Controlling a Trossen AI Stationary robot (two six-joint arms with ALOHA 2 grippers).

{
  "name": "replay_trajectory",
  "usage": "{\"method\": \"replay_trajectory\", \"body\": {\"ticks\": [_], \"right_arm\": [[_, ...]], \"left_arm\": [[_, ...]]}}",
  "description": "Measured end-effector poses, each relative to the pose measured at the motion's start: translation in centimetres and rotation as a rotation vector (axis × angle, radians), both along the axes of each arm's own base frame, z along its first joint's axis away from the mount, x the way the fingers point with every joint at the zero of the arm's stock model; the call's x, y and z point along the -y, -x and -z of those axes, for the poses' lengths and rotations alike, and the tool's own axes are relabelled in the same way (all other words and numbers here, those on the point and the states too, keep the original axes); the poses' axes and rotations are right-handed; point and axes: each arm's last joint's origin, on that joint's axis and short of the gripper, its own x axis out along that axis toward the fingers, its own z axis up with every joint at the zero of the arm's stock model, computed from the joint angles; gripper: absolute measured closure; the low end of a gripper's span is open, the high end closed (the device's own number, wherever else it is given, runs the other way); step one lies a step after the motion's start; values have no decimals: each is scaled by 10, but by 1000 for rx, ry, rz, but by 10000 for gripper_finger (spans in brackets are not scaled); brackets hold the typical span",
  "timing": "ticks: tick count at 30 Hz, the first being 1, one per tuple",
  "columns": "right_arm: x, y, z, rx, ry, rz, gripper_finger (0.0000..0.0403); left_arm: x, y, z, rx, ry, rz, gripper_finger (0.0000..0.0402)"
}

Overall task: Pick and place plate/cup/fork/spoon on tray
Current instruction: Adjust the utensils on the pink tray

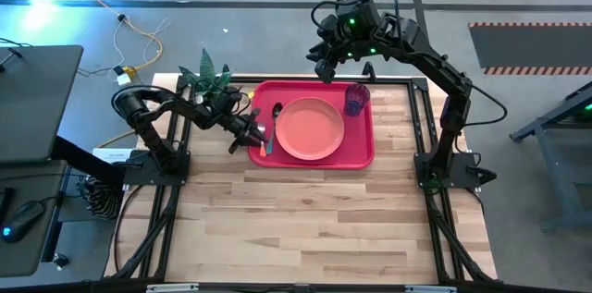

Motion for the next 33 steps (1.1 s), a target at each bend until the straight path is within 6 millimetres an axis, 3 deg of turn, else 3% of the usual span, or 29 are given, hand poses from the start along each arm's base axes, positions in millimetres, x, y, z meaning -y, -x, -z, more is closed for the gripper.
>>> {"method": "replay_trajectory", "body": {"ticks": [23,33], "right_arm": [[-1,1,2,-23,-7,-2,320],[-1,2,4,-42,-16,-2,320]], "left_arm": [[0,3,-11,39,118,66,307],[-9,-6,-29,222,-222,-13,307]]}}
